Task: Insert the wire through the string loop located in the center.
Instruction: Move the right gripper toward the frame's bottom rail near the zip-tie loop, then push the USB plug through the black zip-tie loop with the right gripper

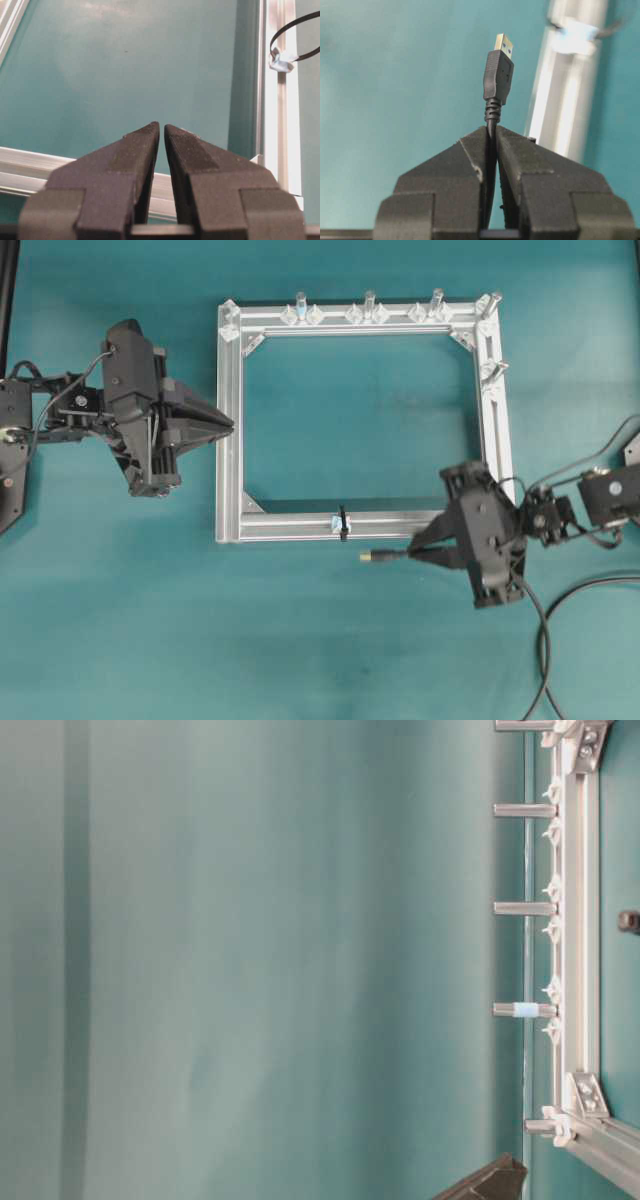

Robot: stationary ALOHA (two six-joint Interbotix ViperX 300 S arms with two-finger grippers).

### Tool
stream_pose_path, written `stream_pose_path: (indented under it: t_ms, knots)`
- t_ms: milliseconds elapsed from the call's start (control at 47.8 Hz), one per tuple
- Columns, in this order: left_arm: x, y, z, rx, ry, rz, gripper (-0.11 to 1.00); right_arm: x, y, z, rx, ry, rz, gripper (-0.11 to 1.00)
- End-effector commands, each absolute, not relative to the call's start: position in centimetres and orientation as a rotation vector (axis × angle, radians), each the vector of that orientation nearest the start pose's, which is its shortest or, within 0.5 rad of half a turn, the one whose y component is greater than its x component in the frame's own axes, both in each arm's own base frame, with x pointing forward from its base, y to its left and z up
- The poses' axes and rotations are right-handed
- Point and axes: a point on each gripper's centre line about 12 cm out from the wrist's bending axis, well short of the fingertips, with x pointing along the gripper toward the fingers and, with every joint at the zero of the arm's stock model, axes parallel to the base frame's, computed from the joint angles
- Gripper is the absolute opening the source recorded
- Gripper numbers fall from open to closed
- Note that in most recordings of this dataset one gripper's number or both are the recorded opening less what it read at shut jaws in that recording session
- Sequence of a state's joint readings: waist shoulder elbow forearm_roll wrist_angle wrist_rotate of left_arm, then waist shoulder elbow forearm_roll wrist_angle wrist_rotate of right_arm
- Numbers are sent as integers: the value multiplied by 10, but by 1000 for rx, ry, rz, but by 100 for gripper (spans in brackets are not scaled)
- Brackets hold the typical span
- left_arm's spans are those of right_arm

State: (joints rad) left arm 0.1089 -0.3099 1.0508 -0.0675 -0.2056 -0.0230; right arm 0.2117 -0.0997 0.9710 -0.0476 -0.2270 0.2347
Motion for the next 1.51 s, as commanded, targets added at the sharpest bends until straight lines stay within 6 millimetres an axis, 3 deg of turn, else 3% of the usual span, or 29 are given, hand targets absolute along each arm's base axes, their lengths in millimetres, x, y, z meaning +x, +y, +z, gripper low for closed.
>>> stream_pose_path:
  t_ms: [0, 418, 1484]
  knots:
    - [291, 32, 178, -116, 493, 139, 17, 310, 61, 142, 127, 622, 138, 7]
    - [292, 32, 179, -115, 488, 138, 17, 305, 42, 150, 142, 590, 86, 7]
    - [292, 26, 179, -111, 489, 120, 17, 307, 42, 153, 145, 565, 90, 7]
